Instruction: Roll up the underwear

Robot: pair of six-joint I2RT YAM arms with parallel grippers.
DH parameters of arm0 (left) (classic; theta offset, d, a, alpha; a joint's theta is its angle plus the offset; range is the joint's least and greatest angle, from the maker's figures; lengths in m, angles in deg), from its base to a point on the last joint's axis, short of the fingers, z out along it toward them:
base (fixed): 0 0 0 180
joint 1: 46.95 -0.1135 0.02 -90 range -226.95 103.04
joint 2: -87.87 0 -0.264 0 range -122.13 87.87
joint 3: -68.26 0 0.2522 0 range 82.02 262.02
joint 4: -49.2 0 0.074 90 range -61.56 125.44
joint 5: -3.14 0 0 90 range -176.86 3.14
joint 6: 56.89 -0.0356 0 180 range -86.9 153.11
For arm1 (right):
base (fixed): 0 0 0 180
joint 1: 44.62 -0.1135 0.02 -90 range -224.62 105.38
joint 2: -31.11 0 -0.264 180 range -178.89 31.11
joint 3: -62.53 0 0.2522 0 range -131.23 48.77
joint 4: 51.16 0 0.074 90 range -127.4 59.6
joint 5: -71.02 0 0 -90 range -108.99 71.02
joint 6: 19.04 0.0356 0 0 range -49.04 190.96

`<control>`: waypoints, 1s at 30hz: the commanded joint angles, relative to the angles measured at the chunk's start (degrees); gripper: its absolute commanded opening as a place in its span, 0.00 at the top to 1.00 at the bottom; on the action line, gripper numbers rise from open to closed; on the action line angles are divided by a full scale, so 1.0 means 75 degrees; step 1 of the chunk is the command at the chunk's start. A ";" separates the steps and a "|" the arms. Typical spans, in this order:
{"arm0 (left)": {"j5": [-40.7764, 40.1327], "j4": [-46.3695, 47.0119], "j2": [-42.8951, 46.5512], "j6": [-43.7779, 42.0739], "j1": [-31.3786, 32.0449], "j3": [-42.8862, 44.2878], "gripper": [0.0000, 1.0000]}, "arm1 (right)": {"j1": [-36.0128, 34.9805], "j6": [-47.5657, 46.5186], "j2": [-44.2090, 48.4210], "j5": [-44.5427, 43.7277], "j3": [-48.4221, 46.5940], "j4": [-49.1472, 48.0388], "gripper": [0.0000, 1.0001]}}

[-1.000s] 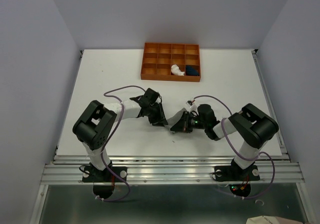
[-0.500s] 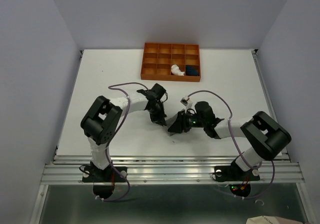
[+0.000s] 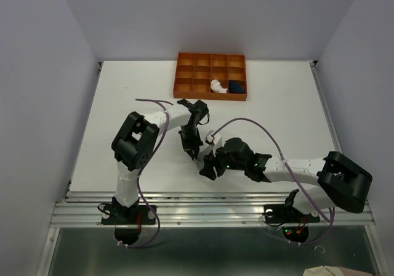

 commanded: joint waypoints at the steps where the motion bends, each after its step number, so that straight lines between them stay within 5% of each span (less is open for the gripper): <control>1: -0.0382 -0.1258 -0.0055 0.0100 0.0085 0.0506 1.00 | -0.0569 -0.0901 0.0040 -0.1397 -0.0547 0.0430 0.39; 23: -0.0617 -0.1552 -0.0243 0.0499 0.0120 0.0377 1.00 | -0.2304 -0.1125 -0.2163 -0.4596 -0.2328 0.1485 0.44; 28: -0.0617 -0.1506 -0.0208 0.0511 0.0120 0.0319 1.00 | -0.2375 -0.0881 -0.2526 -0.5065 -0.2469 0.1766 0.63; 30: -0.0582 -0.1424 -0.0149 0.0499 0.0120 0.0260 1.00 | -0.2375 -0.0540 -0.2515 -0.5346 -0.2446 0.1790 0.84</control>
